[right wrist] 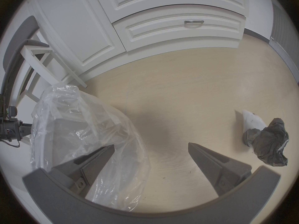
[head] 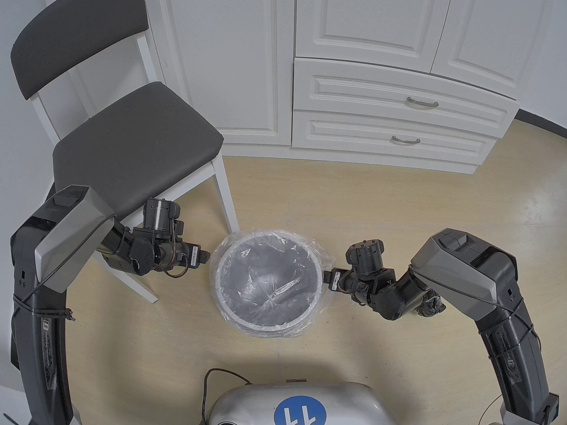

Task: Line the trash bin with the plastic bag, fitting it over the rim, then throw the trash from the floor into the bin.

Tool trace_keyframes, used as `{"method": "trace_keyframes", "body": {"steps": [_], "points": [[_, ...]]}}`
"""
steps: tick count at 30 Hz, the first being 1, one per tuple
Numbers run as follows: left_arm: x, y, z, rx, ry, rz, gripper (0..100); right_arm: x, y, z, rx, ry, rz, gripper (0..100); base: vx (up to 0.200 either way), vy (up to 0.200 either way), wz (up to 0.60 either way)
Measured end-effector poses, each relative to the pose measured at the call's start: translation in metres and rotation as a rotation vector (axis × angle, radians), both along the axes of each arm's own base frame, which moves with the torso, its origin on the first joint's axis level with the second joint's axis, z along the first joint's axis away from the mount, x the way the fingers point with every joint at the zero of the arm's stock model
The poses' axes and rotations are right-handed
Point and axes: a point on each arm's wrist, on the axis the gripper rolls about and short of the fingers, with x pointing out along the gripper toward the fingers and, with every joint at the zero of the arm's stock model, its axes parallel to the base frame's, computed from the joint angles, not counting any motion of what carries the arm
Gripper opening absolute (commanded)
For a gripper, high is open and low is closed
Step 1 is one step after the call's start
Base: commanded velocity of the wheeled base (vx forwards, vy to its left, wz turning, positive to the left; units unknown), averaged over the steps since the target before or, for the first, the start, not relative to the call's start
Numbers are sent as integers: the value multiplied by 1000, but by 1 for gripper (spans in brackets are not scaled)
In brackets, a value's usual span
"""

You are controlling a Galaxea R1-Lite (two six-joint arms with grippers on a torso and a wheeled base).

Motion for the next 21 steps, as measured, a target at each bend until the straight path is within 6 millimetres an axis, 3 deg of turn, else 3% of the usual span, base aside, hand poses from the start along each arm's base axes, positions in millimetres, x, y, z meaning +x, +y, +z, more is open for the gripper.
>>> {"method": "trace_keyframes", "body": {"steps": [11, 21], "points": [[-1, -1, 0, 1, 2, -4, 100, 0, 3, -6, -37, 178, 25, 100, 0, 0, 0], [-1, -1, 0, 3, 2, -4, 100, 14, -6, 8, -28, 146, -45, 100, 0, 0, 0]]}}
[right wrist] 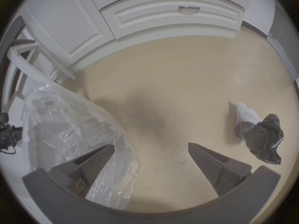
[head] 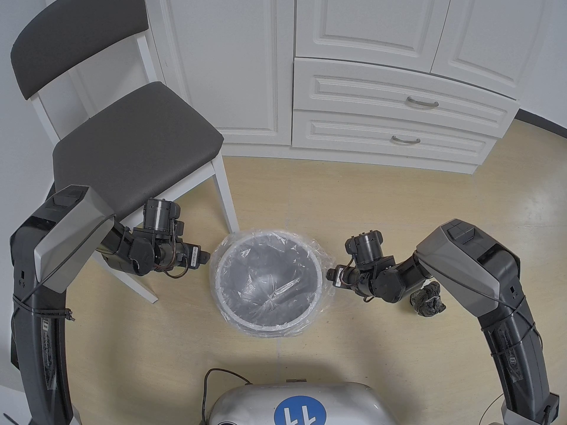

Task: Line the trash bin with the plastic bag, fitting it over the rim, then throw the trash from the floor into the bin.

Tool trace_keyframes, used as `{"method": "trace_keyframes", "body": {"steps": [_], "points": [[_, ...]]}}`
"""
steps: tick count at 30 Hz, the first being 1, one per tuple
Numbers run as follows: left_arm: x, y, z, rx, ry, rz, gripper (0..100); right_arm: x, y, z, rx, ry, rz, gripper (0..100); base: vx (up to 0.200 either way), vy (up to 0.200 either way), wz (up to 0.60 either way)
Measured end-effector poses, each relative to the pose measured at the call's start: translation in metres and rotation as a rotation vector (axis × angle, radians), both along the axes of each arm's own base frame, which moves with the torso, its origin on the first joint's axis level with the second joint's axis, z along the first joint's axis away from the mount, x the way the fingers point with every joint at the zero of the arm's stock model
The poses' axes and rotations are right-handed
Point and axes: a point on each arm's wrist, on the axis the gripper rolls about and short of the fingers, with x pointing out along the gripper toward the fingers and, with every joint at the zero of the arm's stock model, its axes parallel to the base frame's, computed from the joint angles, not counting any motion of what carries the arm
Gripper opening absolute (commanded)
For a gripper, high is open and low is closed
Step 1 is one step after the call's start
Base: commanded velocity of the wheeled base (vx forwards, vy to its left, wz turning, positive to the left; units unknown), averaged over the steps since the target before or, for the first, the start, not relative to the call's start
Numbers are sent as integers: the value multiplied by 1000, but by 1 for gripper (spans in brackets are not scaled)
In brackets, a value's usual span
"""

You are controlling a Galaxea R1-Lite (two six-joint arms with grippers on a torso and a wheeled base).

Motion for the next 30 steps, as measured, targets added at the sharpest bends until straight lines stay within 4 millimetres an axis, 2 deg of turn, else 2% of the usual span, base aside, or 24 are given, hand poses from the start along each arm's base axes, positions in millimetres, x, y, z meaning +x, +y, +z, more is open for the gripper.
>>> {"method": "trace_keyframes", "body": {"steps": [8, 12, 19, 25, 30], "points": [[0, 1, 0, 0, -1, 2, 100, -2, -4, 37, 92, -38, -18, 100, 0, 0, 0], [0, 1, 2, -1, -3, 3, 100, -4, -4, 47, 129, -41, -14, 100, 0, 0, 0], [0, 1, 3, 0, -5, 3, 100, -12, -8, 46, 44, -24, 41, 100, 0, 0, 0], [-1, 2, 3, 1, -3, 1, 100, -28, -23, 34, -87, 33, 153, 100, 0, 0, 0], [-2, 2, 4, -1, -4, -1, 100, -30, -41, 48, -61, 17, 171, 100, 0, 0, 0]]}}
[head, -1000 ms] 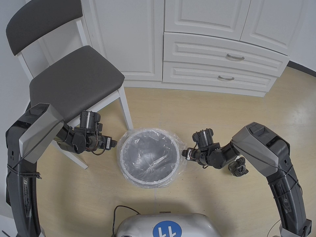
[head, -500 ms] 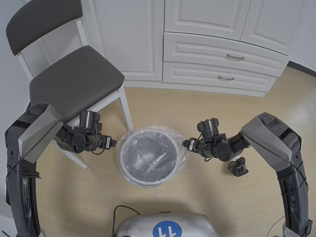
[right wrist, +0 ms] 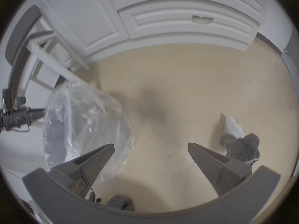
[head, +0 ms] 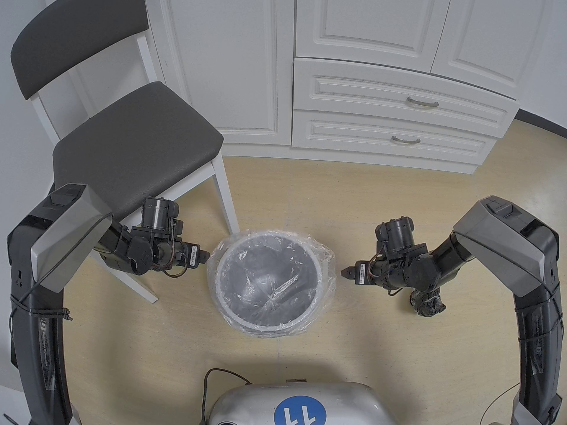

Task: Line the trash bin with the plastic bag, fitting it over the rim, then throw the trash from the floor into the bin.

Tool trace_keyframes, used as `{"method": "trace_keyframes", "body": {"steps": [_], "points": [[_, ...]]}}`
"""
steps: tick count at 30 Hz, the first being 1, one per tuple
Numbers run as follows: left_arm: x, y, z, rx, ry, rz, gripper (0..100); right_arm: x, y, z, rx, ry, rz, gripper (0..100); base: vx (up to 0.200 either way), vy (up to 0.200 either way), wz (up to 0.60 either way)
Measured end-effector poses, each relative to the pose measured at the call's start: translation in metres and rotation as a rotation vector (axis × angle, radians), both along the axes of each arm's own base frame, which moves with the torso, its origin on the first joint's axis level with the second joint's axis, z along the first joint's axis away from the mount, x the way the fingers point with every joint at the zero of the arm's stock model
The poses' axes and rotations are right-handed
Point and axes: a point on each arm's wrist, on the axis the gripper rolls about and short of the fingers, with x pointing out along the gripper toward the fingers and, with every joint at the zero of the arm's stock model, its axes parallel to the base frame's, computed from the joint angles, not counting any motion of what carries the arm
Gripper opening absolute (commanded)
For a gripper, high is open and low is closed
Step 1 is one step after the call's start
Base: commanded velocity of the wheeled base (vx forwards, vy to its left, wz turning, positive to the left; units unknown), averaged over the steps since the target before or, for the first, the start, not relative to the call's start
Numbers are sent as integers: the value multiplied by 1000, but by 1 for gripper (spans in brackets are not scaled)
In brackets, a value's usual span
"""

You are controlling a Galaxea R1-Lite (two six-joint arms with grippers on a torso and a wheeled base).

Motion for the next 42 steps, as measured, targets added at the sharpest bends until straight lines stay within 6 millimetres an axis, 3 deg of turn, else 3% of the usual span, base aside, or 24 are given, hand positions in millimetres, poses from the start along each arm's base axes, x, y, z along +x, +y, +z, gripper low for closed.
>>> {"method": "trace_keyframes", "body": {"steps": [7, 16, 21, 25, 35, 42], "points": [[-1, 0, 1, -1, -1, 0, 100, 9, 2, 21, 160, -135, -50, 100, 0, 0, 0], [-2, 1, 4, 1, -4, 1, 100, 12, 28, -6, 195, -123, -29, 100, 0, 0, 0], [-4, 0, 4, 57, -6, 0, 100, 13, 32, -19, 187, -108, -27, 100, 0, 0, 0], [-5, 1, -1, 157, -4, 41, 100, 12, 33, -24, 183, -99, -24, 100, 0, 0, 0], [-13, -16, -26, 191, 61, -7, 100, 14, 36, -27, 183, -99, -22, 100, 0, 0, 0], [-29, -13, -24, 250, 95, -56, 100, 17, 42, -35, 169, -99, -19, 100, 0, 0, 0]]}}
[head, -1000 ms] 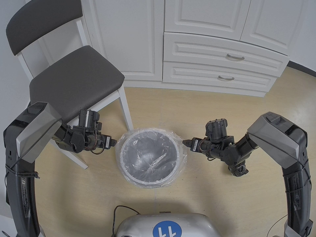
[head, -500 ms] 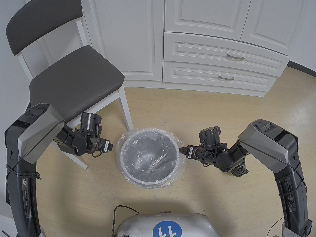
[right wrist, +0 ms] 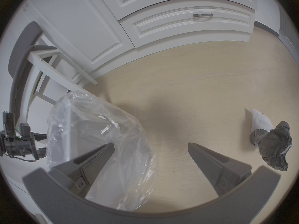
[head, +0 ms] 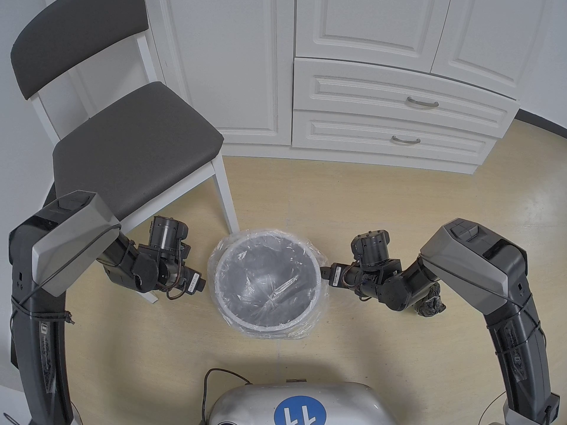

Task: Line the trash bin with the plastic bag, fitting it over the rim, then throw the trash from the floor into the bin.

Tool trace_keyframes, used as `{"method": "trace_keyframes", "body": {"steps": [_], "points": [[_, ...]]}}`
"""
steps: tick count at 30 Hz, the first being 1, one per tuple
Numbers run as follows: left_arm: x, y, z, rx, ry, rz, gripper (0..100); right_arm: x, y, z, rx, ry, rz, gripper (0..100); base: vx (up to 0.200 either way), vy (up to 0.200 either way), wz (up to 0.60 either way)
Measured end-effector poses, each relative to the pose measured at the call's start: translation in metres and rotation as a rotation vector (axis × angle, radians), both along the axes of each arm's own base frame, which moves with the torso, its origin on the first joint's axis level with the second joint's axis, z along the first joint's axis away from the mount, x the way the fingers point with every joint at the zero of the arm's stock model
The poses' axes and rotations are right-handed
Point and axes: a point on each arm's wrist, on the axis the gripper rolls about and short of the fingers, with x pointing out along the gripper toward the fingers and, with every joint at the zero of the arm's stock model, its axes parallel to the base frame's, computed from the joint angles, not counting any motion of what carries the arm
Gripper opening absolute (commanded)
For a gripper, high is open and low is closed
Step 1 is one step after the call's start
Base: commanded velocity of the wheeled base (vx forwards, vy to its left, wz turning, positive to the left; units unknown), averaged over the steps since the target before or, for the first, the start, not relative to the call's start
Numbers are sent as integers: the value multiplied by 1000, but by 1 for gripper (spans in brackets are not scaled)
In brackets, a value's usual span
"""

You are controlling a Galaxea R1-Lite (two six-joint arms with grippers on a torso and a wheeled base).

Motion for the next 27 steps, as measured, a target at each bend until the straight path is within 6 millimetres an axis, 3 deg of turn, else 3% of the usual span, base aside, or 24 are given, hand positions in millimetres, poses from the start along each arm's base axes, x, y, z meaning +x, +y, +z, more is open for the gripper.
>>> {"method": "trace_keyframes", "body": {"steps": [6, 14, 27], "points": [[-11, 3, 10, 20, 3, -27, 100, -1, 0, -17, -81, 41, 15, 100, 0, 0, 0], [-6, 0, 15, -59, -31, -82, 100, -1, -3, -20, -101, 49, -5, 100, 0, 0, 0], [35, 3, -37, -157, -28, -7, 100, -4, -4, -12, -94, 44, -9, 100, 0, 0, 0]]}}
